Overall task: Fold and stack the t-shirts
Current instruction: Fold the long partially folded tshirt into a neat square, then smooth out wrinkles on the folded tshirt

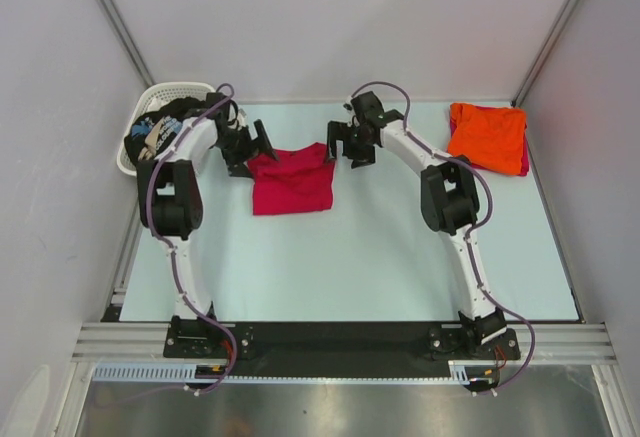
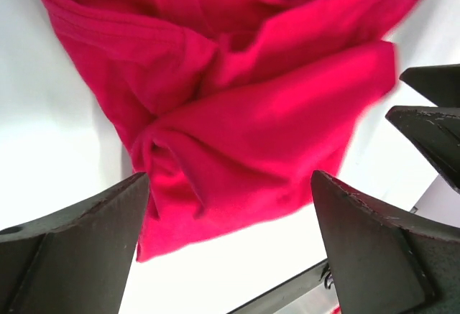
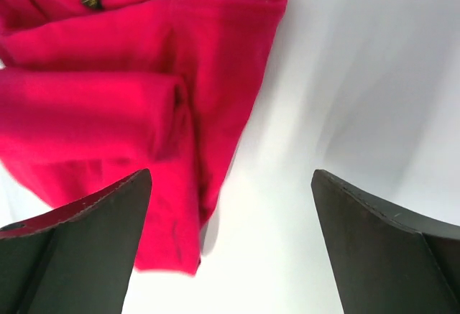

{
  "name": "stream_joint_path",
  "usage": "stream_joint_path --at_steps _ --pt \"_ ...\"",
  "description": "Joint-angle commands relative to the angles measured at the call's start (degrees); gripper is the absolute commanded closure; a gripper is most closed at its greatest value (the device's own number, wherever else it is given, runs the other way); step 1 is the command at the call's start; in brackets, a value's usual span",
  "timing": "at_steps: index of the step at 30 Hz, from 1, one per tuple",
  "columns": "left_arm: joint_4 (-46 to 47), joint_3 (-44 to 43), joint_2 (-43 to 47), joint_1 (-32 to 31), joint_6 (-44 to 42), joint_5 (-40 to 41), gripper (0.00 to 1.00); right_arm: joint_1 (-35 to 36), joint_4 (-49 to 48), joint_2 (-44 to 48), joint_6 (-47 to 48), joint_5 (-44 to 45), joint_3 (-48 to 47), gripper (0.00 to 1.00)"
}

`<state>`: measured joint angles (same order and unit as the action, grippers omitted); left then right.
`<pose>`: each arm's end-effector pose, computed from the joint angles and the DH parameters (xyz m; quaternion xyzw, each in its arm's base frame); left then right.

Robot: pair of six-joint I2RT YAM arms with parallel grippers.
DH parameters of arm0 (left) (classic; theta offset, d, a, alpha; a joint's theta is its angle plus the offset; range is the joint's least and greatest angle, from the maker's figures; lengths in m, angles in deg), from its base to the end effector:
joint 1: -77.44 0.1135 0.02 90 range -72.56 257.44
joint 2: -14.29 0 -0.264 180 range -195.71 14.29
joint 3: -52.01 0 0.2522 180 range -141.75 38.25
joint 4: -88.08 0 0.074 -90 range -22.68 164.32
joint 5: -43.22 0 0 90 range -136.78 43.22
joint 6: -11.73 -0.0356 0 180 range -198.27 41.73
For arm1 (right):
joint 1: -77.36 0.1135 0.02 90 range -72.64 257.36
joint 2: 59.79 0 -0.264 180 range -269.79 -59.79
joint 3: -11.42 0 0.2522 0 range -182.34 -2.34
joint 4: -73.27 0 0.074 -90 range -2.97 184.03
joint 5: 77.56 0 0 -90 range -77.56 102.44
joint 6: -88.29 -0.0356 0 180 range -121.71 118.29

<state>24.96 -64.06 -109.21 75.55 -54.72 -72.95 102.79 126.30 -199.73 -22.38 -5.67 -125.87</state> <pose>0.4503 -0.0306 0.2011 -0.1428 0.9501 -0.2539 0.1114 0.4782 0.2396 0.1827 -0.0856 0.9408 0.2525 0.2092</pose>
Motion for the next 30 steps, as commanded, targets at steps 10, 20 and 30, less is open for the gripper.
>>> stream_joint_path --at_steps 10,20,30 --pt "8.15 10.71 16.54 -3.28 -5.61 -12.24 1.00 0.67 -5.34 14.78 -2.62 -7.91 11.45 1.00" --pt "6.74 17.05 8.82 -6.46 -8.44 -9.26 1.00 1.55 -5.96 12.15 -4.12 -10.45 11.91 1.00" --pt "9.10 -0.08 -2.97 -6.28 -2.48 -2.47 1.00 1.64 -6.13 11.62 -5.09 -10.90 9.88 1.00"
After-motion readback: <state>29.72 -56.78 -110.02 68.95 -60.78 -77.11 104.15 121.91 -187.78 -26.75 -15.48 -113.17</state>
